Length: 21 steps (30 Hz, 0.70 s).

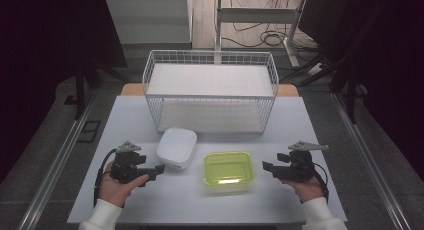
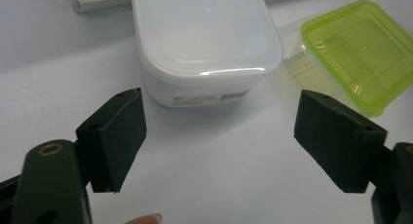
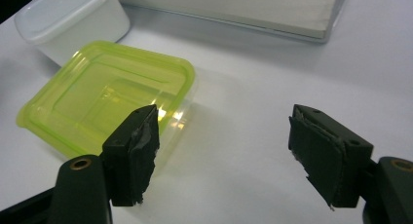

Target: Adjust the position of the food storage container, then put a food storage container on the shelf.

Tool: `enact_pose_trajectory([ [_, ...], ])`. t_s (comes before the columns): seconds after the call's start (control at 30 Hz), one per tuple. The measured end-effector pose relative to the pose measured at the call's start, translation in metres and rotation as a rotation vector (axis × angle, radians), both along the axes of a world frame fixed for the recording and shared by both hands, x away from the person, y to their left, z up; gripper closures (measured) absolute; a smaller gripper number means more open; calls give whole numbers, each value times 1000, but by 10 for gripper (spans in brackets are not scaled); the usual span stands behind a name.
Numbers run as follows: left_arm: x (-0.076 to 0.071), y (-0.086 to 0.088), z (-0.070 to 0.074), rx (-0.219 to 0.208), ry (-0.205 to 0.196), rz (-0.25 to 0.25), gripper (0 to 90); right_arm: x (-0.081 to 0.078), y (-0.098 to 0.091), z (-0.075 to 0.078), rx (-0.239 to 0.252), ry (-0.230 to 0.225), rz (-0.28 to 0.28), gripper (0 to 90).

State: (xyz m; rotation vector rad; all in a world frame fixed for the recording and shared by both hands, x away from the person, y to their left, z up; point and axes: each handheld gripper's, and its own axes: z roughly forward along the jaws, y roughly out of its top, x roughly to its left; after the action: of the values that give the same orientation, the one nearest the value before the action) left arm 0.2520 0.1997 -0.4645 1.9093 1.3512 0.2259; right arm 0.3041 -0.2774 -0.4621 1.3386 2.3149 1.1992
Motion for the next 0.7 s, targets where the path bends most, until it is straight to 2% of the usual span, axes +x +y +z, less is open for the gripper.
enact_pose_trajectory([
  [0.23,0,-7,1,-42,-4,6,195,3,-2,-1,-3,17,-5,263],
  [0.43,-2,-22,4,-74,6,6,220,2,-1,0,-7,17,-3,262],
  [0.53,-2,-35,5,-102,18,-9,233,4,0,0,1,21,2,261],
  [0.7,-3,-46,6,-129,34,-11,234,6,3,1,23,40,17,255],
])
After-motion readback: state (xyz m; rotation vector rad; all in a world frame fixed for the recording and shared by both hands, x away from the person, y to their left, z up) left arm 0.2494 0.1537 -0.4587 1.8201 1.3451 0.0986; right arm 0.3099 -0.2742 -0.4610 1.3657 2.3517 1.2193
